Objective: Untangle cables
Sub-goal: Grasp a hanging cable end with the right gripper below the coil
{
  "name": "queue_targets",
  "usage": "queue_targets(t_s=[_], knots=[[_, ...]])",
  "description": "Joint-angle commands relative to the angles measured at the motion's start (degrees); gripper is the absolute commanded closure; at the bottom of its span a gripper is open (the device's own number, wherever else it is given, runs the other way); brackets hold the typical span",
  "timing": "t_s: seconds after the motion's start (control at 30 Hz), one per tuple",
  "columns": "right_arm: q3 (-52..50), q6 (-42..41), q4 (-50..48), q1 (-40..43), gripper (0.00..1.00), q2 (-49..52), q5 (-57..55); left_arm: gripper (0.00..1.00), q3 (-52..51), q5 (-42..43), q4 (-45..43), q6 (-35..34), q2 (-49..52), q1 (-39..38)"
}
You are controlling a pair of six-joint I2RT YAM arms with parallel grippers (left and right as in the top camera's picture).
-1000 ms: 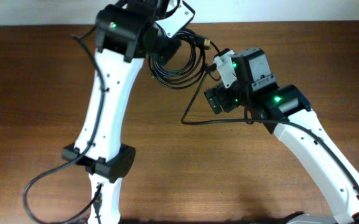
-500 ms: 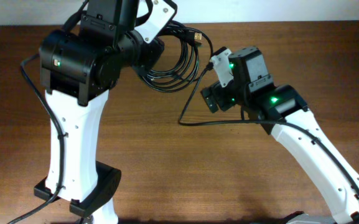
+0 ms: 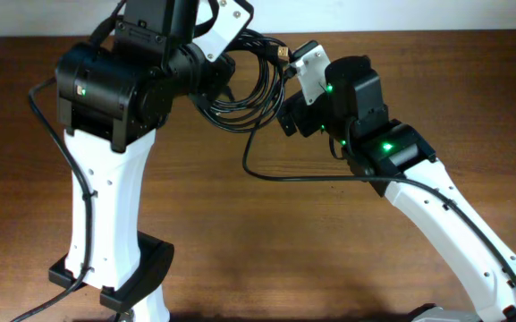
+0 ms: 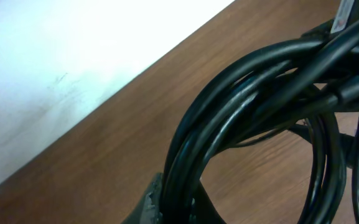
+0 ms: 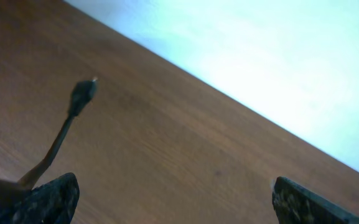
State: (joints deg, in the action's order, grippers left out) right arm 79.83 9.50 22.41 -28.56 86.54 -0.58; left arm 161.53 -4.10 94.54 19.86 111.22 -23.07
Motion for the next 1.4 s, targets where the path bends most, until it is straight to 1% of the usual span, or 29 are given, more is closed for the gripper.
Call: queue_targets(t_s=[0.0,0.37,0.57,0.67,0.73,0.87,0.97,1.03,1.1,1.2,1.27,1.37], knots=[[1.5,2.0,-0.2,-0.3,0.02,0.0,-0.6,1.00,0.9,-0.2,-0.4,-1.2,-0.7,0.0],[1.5,2.7,0.2,-0.3,0.02,-0.4,-3.1,1.00,0.9,0.3,-0.4,-1.2,-0.7,-0.2],[1.8,2.8,-2.4,-0.3,0.02,-0.5,-3.1,1.00,0.9,0.2,-0.5,-1.2,-0.7,-0.2],[2.4,6.8,-1.7,-0.3,0.02,-0.5,-3.4,1.00,0.9,0.2,-0.5,-1.2,-0.7,-0.2],[2.4,7.3,-0.1,-0.3,0.02,-0.5,-7.1,1.00,0.9,0.2,-0.5,-1.2,-0.7,-0.2],[2.4,14.1,8.4,-0.3,0.02,-0.5,-8.6,1.00,0.9,0.2,-0.6,-1.2,-0.7,-0.2],[2.4,14.1,11.4,-0.3,0.02,-0.5,-11.9,1.00,0.9,0.2,-0.6,-1.2,-0.7,-0.2],[2.4,13.8,10.4,-0.3,0.02,-0.5,-12.0,1.00,0.9,0.3,-0.6,-1.2,-0.7,-0.2],[2.8,11.3,8.4,-0.5,0.02,-0.6,-11.0,1.00,0.9,0.8,-0.6,-1.2,-0.7,-0.2],[3.8,9.4,7.2,-1.1,0.02,-1.3,-6.0,1.00,0.9,1.5,-0.6,-1.2,-0.7,-0.2],[4.2,6.6,6.4,-1.1,0.02,-2.1,-5.4,1.00,0.9,1.5,-0.6,-1.2,-0.7,-0.2],[4.4,5.9,8.4,-1.1,0.02,-3.8,-5.4,1.00,0.9,1.5,-0.6,-1.2,-0.7,-0.2]])
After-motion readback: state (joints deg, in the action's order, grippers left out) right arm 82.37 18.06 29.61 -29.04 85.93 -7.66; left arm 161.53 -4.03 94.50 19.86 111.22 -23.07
